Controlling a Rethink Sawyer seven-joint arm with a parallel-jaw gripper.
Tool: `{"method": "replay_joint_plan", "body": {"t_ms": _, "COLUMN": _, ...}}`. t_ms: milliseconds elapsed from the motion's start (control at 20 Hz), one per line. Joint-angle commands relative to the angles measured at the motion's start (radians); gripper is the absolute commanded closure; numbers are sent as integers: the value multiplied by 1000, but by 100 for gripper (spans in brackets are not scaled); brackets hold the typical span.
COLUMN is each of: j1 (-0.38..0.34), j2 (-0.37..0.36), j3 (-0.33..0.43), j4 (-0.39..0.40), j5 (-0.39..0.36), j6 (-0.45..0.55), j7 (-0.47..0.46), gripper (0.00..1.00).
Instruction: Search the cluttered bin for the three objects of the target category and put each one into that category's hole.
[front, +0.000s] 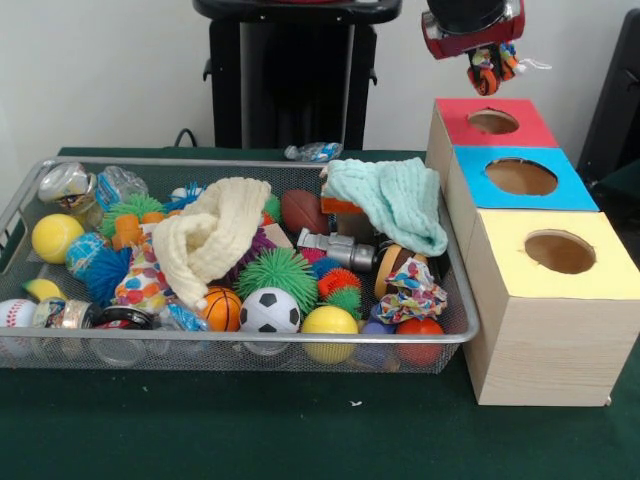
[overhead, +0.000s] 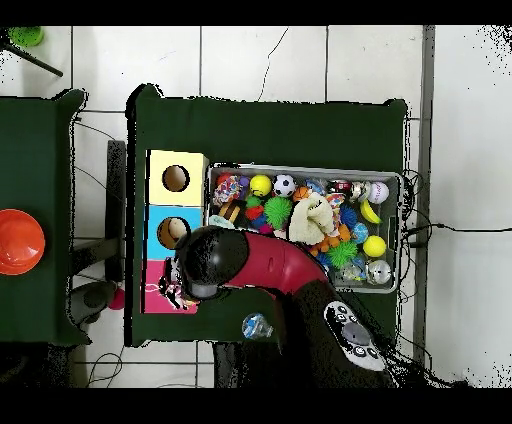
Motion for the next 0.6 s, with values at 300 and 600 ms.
{"method": "replay_joint_plan", "body": {"t_ms": 300, "j1": 22, "j2": 110, "j3": 7, "j4": 19, "j5": 22, "j6": -166, "j7": 150, "gripper": 100}}
{"method": "replay_joint_plan", "body": {"t_ms": 600, "j1": 25, "j2": 129, "j3": 12, "j4": 26, "j5": 22, "j6": -213, "j7": 152, "gripper": 100}}
